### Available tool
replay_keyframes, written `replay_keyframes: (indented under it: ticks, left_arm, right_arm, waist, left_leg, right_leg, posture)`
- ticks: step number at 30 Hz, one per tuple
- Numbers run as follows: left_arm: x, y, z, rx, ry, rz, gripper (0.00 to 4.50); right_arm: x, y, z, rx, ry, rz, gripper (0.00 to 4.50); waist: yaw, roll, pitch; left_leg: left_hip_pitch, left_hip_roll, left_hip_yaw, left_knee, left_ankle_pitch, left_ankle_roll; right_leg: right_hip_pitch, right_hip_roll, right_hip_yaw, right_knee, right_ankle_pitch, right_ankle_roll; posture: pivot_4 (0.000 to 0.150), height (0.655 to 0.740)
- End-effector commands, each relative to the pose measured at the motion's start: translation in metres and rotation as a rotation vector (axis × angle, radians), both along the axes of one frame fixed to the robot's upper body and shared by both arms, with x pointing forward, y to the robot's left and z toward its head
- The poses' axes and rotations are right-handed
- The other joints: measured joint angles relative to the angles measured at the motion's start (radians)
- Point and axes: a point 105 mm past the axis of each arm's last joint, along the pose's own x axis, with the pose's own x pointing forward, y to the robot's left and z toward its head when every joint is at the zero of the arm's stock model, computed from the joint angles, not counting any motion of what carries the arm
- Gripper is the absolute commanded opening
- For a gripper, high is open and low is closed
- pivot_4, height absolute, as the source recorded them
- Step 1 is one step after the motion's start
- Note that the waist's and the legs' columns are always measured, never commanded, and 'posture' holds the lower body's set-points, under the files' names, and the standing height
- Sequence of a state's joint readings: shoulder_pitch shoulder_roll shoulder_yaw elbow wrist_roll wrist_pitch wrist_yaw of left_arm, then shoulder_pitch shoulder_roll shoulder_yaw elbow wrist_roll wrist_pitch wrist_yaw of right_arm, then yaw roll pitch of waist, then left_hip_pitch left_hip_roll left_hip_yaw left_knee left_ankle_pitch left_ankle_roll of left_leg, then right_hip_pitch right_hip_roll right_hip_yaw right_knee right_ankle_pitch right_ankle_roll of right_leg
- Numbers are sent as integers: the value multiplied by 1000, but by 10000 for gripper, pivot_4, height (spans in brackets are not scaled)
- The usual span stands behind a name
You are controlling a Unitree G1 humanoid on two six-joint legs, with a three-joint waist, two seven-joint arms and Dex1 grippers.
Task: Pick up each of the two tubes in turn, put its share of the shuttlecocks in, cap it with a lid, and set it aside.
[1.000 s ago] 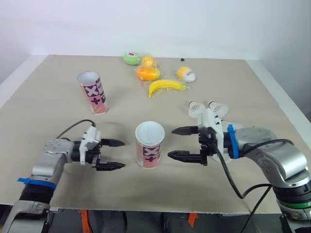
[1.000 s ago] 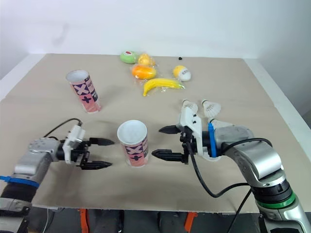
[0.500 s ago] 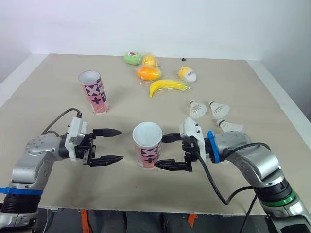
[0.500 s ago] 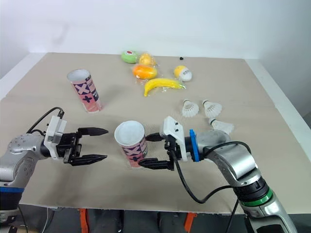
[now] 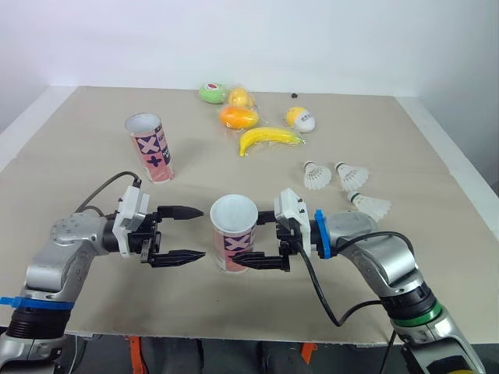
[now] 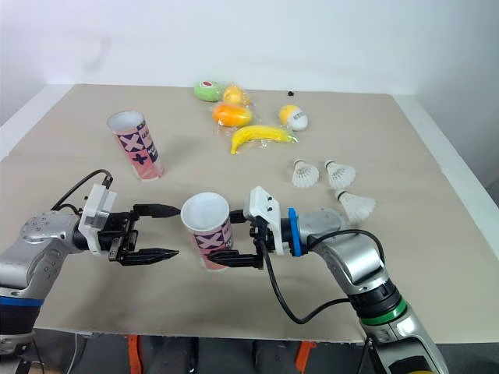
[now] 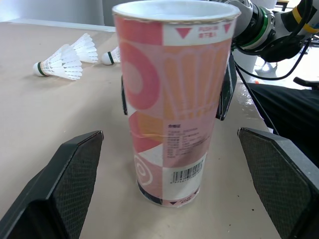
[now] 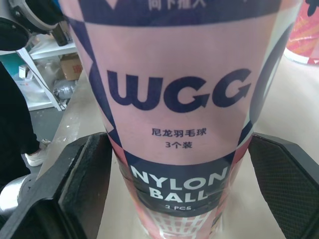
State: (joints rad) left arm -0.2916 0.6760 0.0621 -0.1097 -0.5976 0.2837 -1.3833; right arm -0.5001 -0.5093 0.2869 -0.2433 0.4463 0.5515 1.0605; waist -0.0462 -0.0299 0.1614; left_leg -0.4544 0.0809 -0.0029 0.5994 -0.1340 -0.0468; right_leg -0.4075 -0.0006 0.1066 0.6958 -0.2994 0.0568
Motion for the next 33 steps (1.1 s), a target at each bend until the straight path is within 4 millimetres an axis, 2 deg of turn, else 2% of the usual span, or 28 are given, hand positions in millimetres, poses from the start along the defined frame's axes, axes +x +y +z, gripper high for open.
replay_keyframes:
  ticks: [1, 9, 11, 12, 13, 27, 30, 33]
  left_arm:
    - [-1, -4, 7, -6, -35, -23, 44818]
    - [1, -6, 4, -3, -36, -27, 44818]
    - [1, -6, 3, -4, -36, -27, 45000]
    - [1, -7, 2, -4, -35, -28, 45000]
    - [1, -7, 2, -5, -35, -30, 45000]
    - [6, -17, -2, -21, -42, -59, 45000]
    - [7, -17, -2, -21, -43, -62, 45000]
    - [7, -18, -2, -22, -43, -66, 45000]
  right_arm:
    - [-1, 7, 6, 11, -37, 46, 45000]
    - [-1, 7, 3, 6, -29, 78, 45000]
    - [-2, 7, 3, 7, -29, 80, 41144]
    - [-2, 6, 3, 8, -30, 78, 36681]
    - [-1, 6, 4, 11, -30, 73, 35635]
    - [-4, -1, 6, 11, -25, 49, 35635]
    - [-3, -2, 6, 9, -23, 40, 29438]
    - [-3, -3, 7, 7, -23, 34, 28665]
  waist:
    - [0, 0, 0]
    - [0, 0, 0]
    - [0, 0, 0]
    - [0, 0, 0]
    - [0, 0, 0]
    - [1, 0, 0]
    - [1, 0, 0]
    - [1, 0, 0]
  left_leg:
    - [0, 0, 0, 0, 0, 0]
    - [0, 0, 0, 0, 0, 0]
    - [0, 0, 0, 0, 0, 0]
    - [0, 0, 0, 0, 0, 0]
    - [0, 0, 0, 0, 0, 0]
    - [0, 0, 0, 1, 0, 0]
    - [0, 0, 0, 1, 0, 0]
    - [0, 0, 0, 1, 0, 0]
  right_leg:
    - [0, 0, 0, 0, 0, 0]
    - [0, 0, 0, 0, 0, 0]
    - [0, 0, 0, 0, 0, 0]
    - [0, 0, 0, 0, 0, 0]
    - [0, 0, 0, 0, 0, 0]
    - [0, 0, 0, 0, 1, 0]
    - [0, 1, 0, 0, 1, 0]
    - [1, 1, 0, 0, 1, 0]
  posture:
    - [1500, 7321]
    - [1500, 7321]
    - [1500, 7321]
    - [1500, 7321]
    - [1500, 7321]
    - [1500, 7321]
    - [1500, 7321]
    - [1500, 7321]
